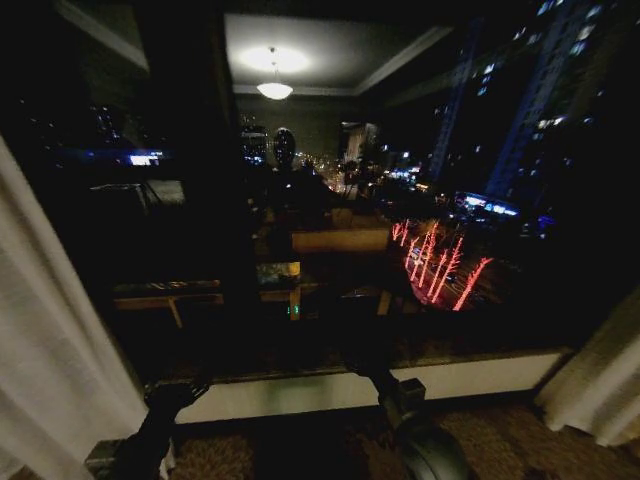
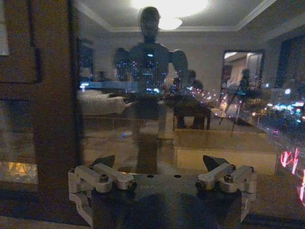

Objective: Open the curtains by pulling them apart, changing their state from closed to fully open.

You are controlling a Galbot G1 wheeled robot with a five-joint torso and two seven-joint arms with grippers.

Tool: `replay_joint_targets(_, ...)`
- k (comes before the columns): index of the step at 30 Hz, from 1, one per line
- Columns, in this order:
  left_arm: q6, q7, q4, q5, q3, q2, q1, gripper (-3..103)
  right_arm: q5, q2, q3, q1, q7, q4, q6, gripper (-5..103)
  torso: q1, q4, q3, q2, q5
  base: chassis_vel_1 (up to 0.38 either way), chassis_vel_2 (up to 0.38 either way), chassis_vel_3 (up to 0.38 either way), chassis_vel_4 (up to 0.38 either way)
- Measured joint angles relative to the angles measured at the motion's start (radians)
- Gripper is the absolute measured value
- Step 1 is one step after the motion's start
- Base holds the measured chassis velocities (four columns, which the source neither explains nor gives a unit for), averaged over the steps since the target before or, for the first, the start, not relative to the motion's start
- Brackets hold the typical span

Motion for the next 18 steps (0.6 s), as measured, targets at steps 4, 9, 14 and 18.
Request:
replay_joint_targets(4,0.0,0.0,-0.001,0.001,0.001,-0.001,0.001,100,-0.001,0.003,0.001,-0.001,-0.001,-0.002,0.0,100,0.0,0.0,0.0,0.0,0.0,0.364,0.359,-0.354,-0.364)
replay_joint_targets(9,0.0,0.001,0.004,0.005,0.003,-0.005,0.001,100,-0.017,0.005,0.0,-0.003,-0.003,-0.013,0.001,100,0.0,-0.0001,0.0,0.0,0.0001,0.357,0.345,-0.375,-0.366)
replay_joint_targets(14,-0.001,0.001,0.018,0.006,0.002,0.001,-0.005,100,-0.023,0.007,-0.005,0.001,-0.014,-0.025,0.019,100,0.0,0.0004,0.0,0.0,-0.0003,0.356,0.345,-0.347,-0.334)
replay_joint_targets(18,-0.002,0.001,0.033,0.004,0.002,0.019,-0.021,100,-0.021,0.004,-0.008,0.013,-0.018,-0.028,0.024,100,0.0,0.0,0.0,0.0,0.0002,0.327,0.33,-0.319,-0.319)
